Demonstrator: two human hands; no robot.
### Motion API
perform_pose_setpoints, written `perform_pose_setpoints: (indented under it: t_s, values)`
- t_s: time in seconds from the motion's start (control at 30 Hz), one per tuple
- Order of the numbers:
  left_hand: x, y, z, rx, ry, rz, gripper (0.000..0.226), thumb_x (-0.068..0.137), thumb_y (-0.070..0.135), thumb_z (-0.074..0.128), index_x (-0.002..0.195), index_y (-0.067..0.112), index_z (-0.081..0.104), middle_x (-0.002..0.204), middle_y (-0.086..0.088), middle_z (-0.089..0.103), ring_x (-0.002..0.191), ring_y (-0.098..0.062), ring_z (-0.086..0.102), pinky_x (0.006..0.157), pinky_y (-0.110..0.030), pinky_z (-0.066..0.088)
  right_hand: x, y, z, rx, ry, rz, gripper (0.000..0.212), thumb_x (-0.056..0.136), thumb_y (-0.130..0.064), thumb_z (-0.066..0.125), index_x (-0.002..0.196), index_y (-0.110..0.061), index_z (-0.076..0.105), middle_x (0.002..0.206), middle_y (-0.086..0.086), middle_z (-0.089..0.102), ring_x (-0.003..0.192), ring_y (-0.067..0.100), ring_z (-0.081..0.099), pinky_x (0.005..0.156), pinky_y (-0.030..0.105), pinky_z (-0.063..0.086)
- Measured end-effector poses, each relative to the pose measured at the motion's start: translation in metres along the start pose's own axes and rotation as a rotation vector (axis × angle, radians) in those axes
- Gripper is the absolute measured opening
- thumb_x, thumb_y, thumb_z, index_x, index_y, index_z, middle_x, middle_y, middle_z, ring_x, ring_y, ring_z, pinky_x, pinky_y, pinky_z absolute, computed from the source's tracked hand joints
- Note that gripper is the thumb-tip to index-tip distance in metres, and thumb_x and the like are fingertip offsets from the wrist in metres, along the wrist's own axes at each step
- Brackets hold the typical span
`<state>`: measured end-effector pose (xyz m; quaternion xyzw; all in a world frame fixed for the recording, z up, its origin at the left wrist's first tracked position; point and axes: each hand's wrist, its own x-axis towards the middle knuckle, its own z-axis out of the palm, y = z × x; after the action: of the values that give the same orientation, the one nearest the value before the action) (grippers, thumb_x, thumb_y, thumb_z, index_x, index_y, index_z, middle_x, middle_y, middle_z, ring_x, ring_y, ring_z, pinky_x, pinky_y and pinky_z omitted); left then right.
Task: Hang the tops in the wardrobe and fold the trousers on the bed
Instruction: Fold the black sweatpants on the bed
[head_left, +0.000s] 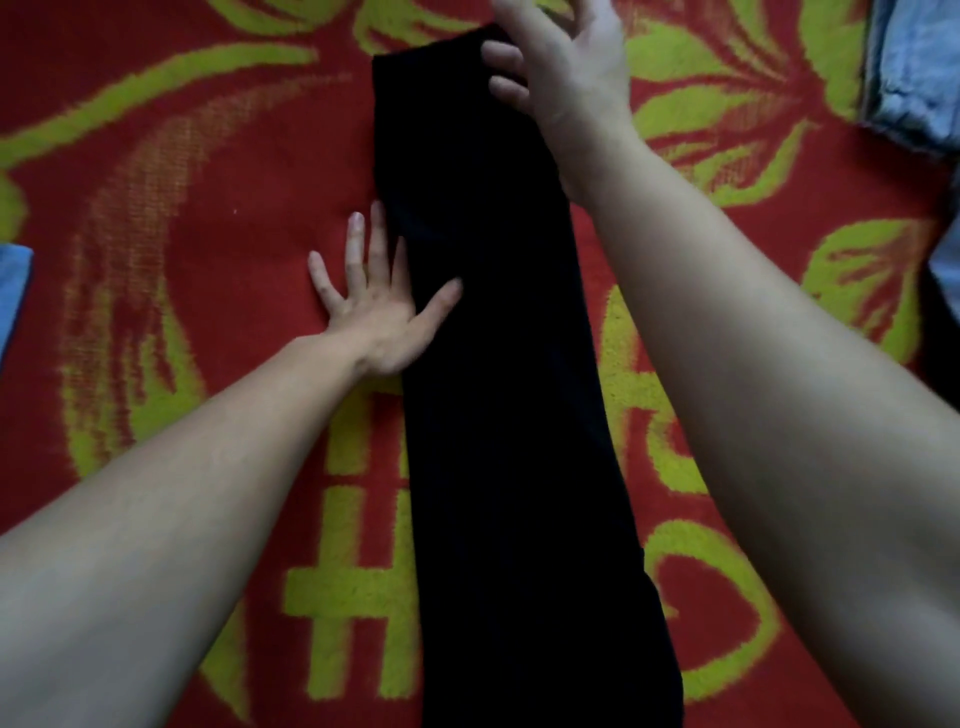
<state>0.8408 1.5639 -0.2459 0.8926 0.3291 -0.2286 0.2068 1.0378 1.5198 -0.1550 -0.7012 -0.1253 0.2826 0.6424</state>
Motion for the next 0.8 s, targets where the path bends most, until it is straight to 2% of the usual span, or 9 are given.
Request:
perform_pose_setpoints:
  t_s: [0.07, 0.13, 0.17, 0.27, 0.4, 0.53, 0.63, 0.7, 0.8]
  values:
    - [0.001, -0.002, 0.001, -0.009, 0.003, 0.007, 0.086, 0.090, 0.072, 0.008, 0.156, 0.021, -0.010, 0.156, 0.004, -0.037, 0.139, -0.016, -0.041, 0.108, -0.059, -0.024, -0.001, 0.008, -0.013, -0.299, 0.149, -0.084, 0.030, 0.095, -0.018, 0.062, 0.122, -0.007, 0.059, 0.108, 0.001, 0.067, 0.096, 0.015, 0.069, 0.091, 0.035, 0.055]
    - [0.001, -0.002, 0.001, -0.025, 0.015, 0.019, 0.076, 0.097, 0.062, 0.014, 0.156, 0.020, -0.007, 0.156, 0.003, -0.036, 0.140, -0.017, -0.039, 0.108, -0.060, -0.023, -0.014, 0.020, -0.027, -0.634, 0.199, -0.208, 0.030, 0.096, -0.026, 0.058, 0.121, -0.010, 0.064, 0.110, 0.000, 0.062, 0.101, 0.010, 0.060, 0.097, 0.025, 0.047]
    - [0.001, -0.002, 0.001, -0.029, 0.020, 0.023, 0.073, 0.098, 0.058, 0.015, 0.157, 0.020, -0.006, 0.157, 0.002, -0.036, 0.140, -0.017, -0.039, 0.109, -0.060, -0.023, -0.023, 0.028, -0.032, -0.759, 0.179, -0.245, 0.035, 0.096, -0.033, 0.058, 0.124, -0.013, 0.063, 0.115, 0.002, 0.059, 0.103, 0.010, 0.057, 0.096, 0.022, 0.045]
    - [0.000, -0.002, 0.002, -0.063, 0.058, 0.040, 0.069, 0.100, 0.052, 0.018, 0.157, 0.020, -0.004, 0.158, 0.002, -0.034, 0.142, -0.017, -0.037, 0.109, -0.059, -0.022, -0.032, 0.052, -0.039, -1.014, 0.065, -0.149, 0.050, 0.096, -0.047, 0.057, 0.134, -0.016, 0.053, 0.127, 0.007, 0.056, 0.117, 0.022, 0.055, 0.099, 0.033, 0.042]
    - [-0.001, -0.006, 0.006, -0.112, 0.129, 0.071, 0.064, 0.102, 0.045, 0.020, 0.157, 0.021, -0.001, 0.159, 0.003, -0.030, 0.144, -0.015, -0.032, 0.109, -0.058, -0.022, -0.008, 0.057, -0.047, -0.946, 0.195, -0.020, 0.033, 0.102, -0.032, 0.050, 0.124, -0.012, 0.063, 0.122, 0.009, 0.066, 0.117, 0.026, 0.058, 0.096, 0.029, 0.037]
    - [-0.004, -0.008, 0.010, -0.219, 0.238, 0.105, 0.061, 0.102, 0.039, 0.024, 0.157, 0.026, 0.003, 0.163, 0.007, -0.018, 0.148, -0.011, -0.020, 0.113, -0.055, -0.019, 0.001, 0.057, -0.051, -0.912, 0.281, 0.086, 0.036, 0.102, -0.036, 0.048, 0.125, -0.013, 0.062, 0.125, 0.006, 0.064, 0.119, 0.023, 0.057, 0.099, 0.029, 0.038]
    - [-0.011, -0.007, 0.008, -0.359, 0.350, 0.088, 0.059, 0.098, 0.035, 0.027, 0.155, 0.027, 0.021, 0.165, 0.009, 0.007, 0.150, -0.009, -0.001, 0.116, -0.048, -0.013, -0.001, 0.053, -0.045, -0.844, 0.220, 0.054, 0.052, 0.100, -0.049, 0.045, 0.141, -0.016, 0.048, 0.137, 0.007, 0.052, 0.125, 0.022, 0.052, 0.100, 0.028, 0.036]
    - [-0.008, -0.001, -0.002, -0.470, 0.444, -0.008, 0.060, 0.092, 0.038, 0.026, 0.150, 0.027, 0.035, 0.158, 0.008, 0.031, 0.146, -0.010, 0.018, 0.116, -0.042, 0.000, 0.003, 0.052, -0.042, -0.869, 0.122, 0.047, 0.064, 0.098, -0.058, 0.045, 0.148, -0.018, 0.040, 0.143, 0.008, 0.044, 0.131, 0.024, 0.046, 0.107, 0.032, 0.034]
    - [0.013, 0.007, -0.029, -0.627, 0.490, -0.195, 0.066, 0.086, 0.068, 0.031, 0.137, 0.031, 0.050, 0.133, 0.010, 0.052, 0.131, -0.016, 0.035, 0.105, -0.043, 0.015, 0.017, 0.052, -0.042, -0.686, 0.041, 0.209, 0.073, 0.090, -0.068, 0.053, 0.143, -0.018, 0.049, 0.142, 0.006, 0.045, 0.131, 0.023, 0.048, 0.112, 0.036, 0.039]
